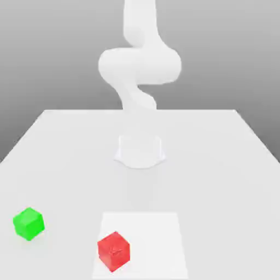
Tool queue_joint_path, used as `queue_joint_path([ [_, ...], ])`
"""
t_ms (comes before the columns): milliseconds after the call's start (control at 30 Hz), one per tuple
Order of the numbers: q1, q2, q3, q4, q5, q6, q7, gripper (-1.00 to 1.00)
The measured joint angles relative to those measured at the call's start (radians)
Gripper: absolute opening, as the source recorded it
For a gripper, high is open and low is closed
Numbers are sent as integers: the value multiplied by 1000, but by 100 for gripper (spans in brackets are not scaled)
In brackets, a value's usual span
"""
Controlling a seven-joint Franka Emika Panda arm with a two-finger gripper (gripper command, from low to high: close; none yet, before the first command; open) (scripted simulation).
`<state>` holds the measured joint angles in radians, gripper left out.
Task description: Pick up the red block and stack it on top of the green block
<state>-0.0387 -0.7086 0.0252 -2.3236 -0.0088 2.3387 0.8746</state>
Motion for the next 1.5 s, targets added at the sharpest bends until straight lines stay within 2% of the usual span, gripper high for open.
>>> queue_joint_path([
  [400, -143, 443, 80, -114, -63, 186, 376, 0],
  [600, -177, 659, 78, -170, -78, 279, 549, 0],
  [767, -188, 836, 72, -218, -41, 357, 658, 0],
  [933, -170, 1016, 47, -204, -60, 496, 699, 0],
  [967, -164, 1047, 39, -199, -66, 522, 704, -100],
  [1200, -164, 1052, 39, -199, -69, 528, 706, -100],
  [1367, -179, 897, 60, -223, -32, 397, 678, -100],
  [1500, -269, 842, -1, -231, -23, 347, 552, -100],
])
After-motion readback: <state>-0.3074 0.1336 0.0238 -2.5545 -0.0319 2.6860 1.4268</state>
